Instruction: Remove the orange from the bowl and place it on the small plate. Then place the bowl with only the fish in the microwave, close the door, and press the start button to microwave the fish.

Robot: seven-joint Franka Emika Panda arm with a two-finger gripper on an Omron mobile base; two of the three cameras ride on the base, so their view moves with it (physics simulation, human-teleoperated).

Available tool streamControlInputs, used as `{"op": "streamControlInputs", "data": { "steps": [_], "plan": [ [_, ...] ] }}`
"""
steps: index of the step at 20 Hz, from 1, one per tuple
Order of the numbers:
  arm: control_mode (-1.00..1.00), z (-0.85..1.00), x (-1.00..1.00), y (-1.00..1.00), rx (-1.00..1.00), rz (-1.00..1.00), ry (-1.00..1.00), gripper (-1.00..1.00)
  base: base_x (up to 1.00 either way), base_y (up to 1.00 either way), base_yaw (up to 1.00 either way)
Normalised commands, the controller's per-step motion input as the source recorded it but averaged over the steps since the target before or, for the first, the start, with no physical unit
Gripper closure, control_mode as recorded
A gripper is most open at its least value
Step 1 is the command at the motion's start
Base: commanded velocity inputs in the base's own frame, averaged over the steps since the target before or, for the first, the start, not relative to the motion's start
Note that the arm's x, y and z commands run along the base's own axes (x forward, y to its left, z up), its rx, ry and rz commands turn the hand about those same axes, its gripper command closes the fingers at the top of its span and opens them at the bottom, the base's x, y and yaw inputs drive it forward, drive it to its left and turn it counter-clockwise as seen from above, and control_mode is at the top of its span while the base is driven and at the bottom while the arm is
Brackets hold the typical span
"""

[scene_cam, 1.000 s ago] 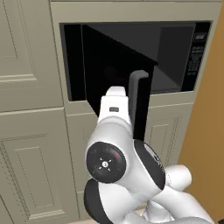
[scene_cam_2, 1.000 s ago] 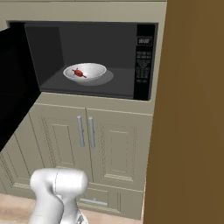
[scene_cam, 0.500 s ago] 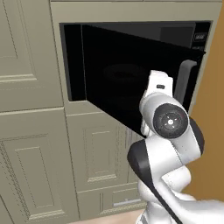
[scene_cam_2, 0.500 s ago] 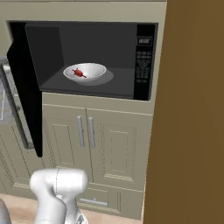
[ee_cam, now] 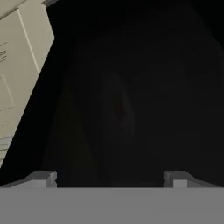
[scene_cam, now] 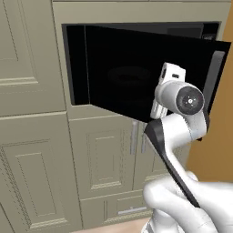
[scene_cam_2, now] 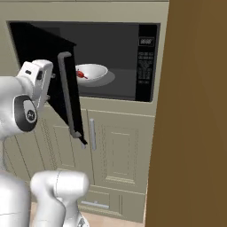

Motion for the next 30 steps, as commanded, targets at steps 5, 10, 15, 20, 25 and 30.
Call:
{"op": "streamControlInputs", "data": {
  "steps": [5,10,15,20,25,30],
  "plan": [
    [-1.0,0.0,1.0,-0.08,0.05,0.05,0.0,-1.0,0.0,0.0,0.0],
    [-1.0,0.01,0.84,-0.29,0.05,0.05,0.0,-1.0,0.0,0.0,0.0],
    [-1.0,0.05,0.79,-0.34,0.06,0.03,0.0,-1.0,0.0,0.0,0.0],
    [-1.0,0.01,0.7,-0.17,0.04,0.01,0.0,-1.0,0.0,0.0,0.0],
    [-1.0,0.06,0.63,0.0,0.0,0.0,0.01,-1.0,0.0,0.0,0.0],
    [-1.0,0.0,0.44,-0.03,0.0,0.0,0.04,-1.0,0.0,0.0,0.0]
  ]
}}
